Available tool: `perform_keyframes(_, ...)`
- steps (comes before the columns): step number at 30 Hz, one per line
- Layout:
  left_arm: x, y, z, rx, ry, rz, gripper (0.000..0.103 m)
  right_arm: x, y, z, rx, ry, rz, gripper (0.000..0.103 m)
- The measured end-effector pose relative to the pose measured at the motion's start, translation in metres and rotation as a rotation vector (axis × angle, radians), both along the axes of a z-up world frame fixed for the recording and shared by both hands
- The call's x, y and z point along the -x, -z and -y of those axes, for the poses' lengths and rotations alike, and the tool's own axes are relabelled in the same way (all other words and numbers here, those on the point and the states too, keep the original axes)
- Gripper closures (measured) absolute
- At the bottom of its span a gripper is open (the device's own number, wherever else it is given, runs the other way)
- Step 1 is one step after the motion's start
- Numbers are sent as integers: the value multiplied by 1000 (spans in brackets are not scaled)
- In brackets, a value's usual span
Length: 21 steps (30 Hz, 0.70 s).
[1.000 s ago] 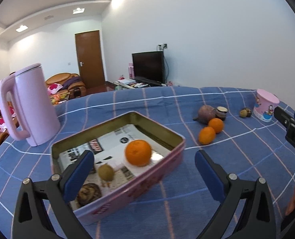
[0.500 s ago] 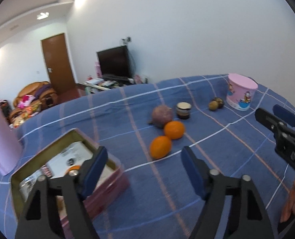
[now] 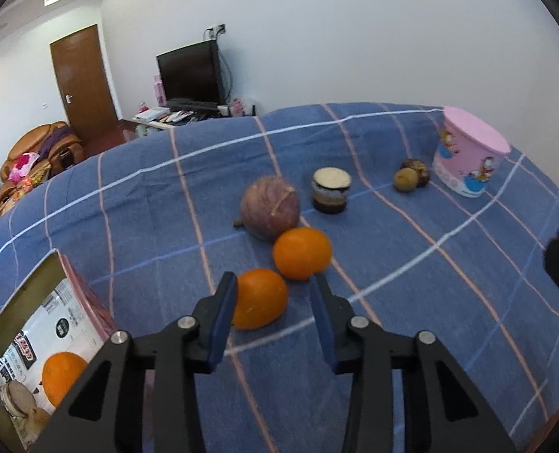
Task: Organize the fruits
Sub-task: 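Grasp a small orange with the left tool while the right tool grasps another orange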
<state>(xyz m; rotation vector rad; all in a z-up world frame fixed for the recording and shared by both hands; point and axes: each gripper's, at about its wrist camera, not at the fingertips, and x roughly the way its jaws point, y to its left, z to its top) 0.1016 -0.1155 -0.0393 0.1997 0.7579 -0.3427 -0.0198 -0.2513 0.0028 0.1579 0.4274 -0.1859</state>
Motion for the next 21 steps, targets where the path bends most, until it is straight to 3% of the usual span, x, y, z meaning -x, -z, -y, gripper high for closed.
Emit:
perform_keyframes(2,-6,4,0,-31,-28,-9,61,0,1,2,-11,0,-3,41)
perform_keyframes(5,-17,6,-9,-2,-54,-46,60,-1,2,7,-35,6,-7,41)
perform_keyframes(10,-25,15,2,-110,-66,-73,56,-4,5,12,-66,13,-26,41)
perform_keyframes(13,-26,13,2,-83,-62,-87,57,-4,6,13,-72,15,-34,41)
perform_keyframes(15,-26,13,1,-53,-45,-99,67,-4,6,13,-76,16,-34,41)
perform_keyframes(19,-12,11,2,0,12,-112,69,-4,6,14,-80,17,-37,41)
perform_keyframes(21,2,8,-2,83,46,-136,69,-4,6,15,-83,17,-37,41)
